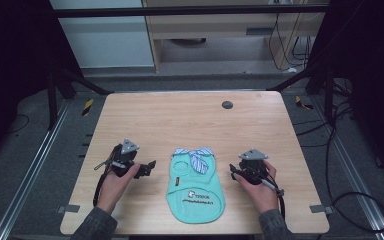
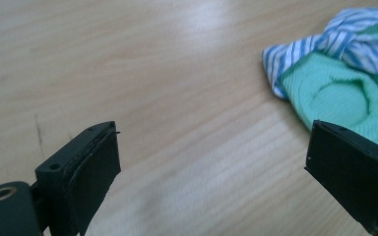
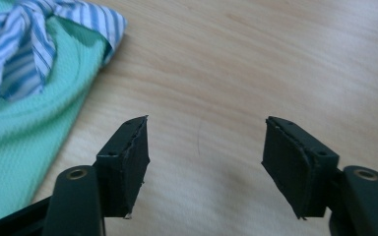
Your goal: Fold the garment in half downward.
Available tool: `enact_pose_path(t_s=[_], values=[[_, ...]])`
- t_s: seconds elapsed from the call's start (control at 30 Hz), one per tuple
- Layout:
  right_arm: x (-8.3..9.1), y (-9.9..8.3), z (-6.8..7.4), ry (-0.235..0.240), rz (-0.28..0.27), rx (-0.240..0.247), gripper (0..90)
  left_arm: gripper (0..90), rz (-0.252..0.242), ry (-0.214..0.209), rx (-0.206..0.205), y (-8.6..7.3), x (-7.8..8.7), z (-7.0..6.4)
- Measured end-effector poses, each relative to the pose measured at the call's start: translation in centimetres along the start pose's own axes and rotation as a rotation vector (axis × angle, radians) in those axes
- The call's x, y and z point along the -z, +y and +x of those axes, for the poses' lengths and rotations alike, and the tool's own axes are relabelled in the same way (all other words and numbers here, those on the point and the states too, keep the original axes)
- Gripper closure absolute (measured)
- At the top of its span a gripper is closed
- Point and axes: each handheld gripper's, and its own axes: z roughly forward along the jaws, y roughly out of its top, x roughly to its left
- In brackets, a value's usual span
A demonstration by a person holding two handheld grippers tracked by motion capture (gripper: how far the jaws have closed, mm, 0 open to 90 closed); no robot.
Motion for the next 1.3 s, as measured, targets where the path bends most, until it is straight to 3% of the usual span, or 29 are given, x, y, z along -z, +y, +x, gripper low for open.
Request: enact_pose_path(t_s=[0.13,0.27,0.47,0.6,0.87,0.97,1.3], values=[[-0.5,2.5,0.3,0.019,0.015,0.038,39.7,5.1,0.017,-0.042,-0.030,1.9,-1.0,-0.2],[-1.2,4.6,0.4,0.052,0.033,0.064,45.9,6.8,0.032,-0.076,-0.018,3.2,-2.3,-0.4],[-2.3,7.0,0.1,0.097,0.059,0.115,57.7,13.2,0.041,-0.088,-0.014,5.5,-3.9,-0.4],[-3.4,7.9,0.1,0.118,0.080,0.140,65.9,18.7,0.069,-0.094,-0.053,6.4,-5.0,-1.0],[-5.1,8.6,0.7,0.167,0.096,0.099,77.4,33.2,0.114,-0.072,-0.066,7.2,-6.8,-2.0],[-5.5,8.5,1.1,0.189,0.104,0.077,81.5,39.6,0.115,-0.083,-0.043,7.2,-7.3,-2.3],[-7.1,9.1,3.0,0.231,0.116,0.046,72.9,46.6,0.155,-0.096,-0.051,6.7,-8.9,-2.9]])
